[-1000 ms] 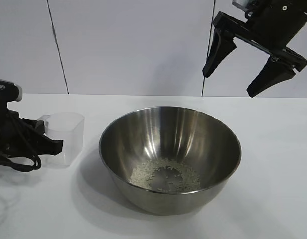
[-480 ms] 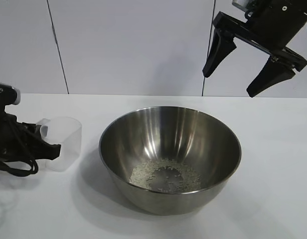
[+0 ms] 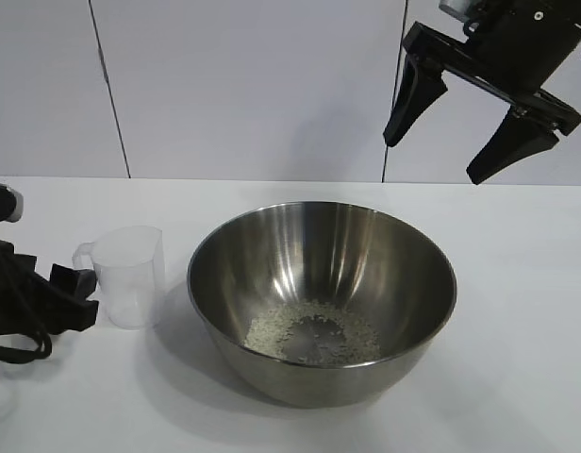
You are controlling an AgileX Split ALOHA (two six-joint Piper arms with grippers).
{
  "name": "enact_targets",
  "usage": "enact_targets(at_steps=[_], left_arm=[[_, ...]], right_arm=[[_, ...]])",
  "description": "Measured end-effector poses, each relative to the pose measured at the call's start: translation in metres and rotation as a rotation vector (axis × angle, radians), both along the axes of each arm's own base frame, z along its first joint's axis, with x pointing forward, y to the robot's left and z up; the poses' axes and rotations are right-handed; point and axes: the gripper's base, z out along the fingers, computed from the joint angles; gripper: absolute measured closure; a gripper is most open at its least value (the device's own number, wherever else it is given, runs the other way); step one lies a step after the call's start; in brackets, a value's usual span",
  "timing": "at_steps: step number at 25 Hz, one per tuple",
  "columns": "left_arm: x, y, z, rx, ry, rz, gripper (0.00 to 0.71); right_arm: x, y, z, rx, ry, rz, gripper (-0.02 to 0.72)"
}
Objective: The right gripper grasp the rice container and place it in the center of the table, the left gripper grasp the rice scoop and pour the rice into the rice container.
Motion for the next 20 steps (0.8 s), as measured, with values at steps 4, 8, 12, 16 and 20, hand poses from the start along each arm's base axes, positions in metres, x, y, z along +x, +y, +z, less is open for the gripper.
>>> enact_targets(at_steps=[4, 8, 12, 16, 20], left_arm=[[-0.011, 0.004, -0.004, 0.008, 0.041, 0.004, 0.198], [-0.02, 0.007, 0.002, 0.006, 0.045, 0.003, 0.196], [-0.024, 0.009, 0.022, -0.017, -0.017, 0.003, 0.197], [-0.032, 0.012, 0.037, -0.034, -0.059, 0.006, 0.196], [-0.043, 0.017, 0.05, -0.078, -0.087, 0.026, 0.126]], right_arm=[[0.0, 0.0, 0.0, 0.0, 0.0, 0.0, 0.064], [0.0, 0.0, 0.0, 0.0, 0.0, 0.0, 0.064], [0.0, 0.0, 0.0, 0.0, 0.0, 0.0, 0.064], [0.0, 0.0, 0.0, 0.001, 0.0, 0.0, 0.064], [0.0, 0.0, 0.0, 0.001, 0.0, 0.0, 0.064]])
